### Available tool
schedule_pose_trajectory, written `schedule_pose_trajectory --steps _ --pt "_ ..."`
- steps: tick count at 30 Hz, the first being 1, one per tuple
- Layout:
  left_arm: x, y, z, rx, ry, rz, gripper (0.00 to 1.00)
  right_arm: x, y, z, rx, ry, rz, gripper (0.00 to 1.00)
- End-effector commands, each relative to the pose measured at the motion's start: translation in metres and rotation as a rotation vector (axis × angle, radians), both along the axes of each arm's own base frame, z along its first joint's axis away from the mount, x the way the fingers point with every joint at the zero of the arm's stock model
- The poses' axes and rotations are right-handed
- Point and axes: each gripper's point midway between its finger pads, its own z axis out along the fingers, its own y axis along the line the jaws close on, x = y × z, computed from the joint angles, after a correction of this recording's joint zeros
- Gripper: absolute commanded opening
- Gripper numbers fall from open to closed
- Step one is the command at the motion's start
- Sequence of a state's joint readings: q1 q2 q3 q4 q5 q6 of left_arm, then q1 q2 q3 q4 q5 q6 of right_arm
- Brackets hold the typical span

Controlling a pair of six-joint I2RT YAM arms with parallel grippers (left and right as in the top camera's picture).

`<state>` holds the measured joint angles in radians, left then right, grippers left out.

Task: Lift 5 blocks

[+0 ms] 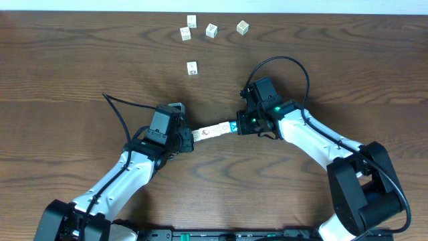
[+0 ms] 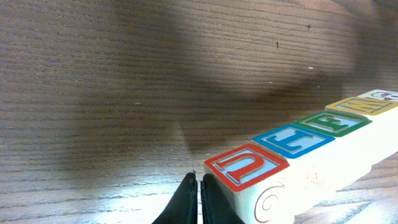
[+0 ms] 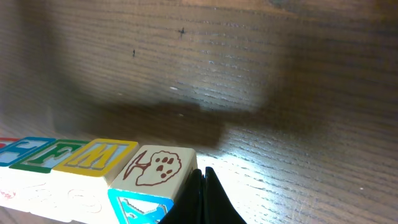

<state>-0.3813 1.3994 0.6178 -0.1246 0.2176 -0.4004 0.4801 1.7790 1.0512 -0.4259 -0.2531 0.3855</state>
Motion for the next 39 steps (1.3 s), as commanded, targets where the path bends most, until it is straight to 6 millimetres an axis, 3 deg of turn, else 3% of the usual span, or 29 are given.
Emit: schedule_pose_trajectory --steps 1,22,33,39 --pt "-0.008 -0.056 0.037 -0.226 -0.016 -0.181 0.07 -0.044 0.078 0.047 0.320 0.080 0.223 0.01" --pt "-0.005 -0.058 0.042 -0.235 -0.023 -0.174 0.07 -0.050 0.084 0.046 0.303 0.076 0.238 0.01" --pt "0.002 -0.061 0.052 -0.245 -0.046 -0.174 0.07 -0.050 0.082 0.070 0.320 0.028 0.245 0.01" --pt "0.003 -0.062 0.054 -0.253 -0.042 -0.162 0.07 -0.053 0.080 0.071 0.313 0.036 0.242 0.01"
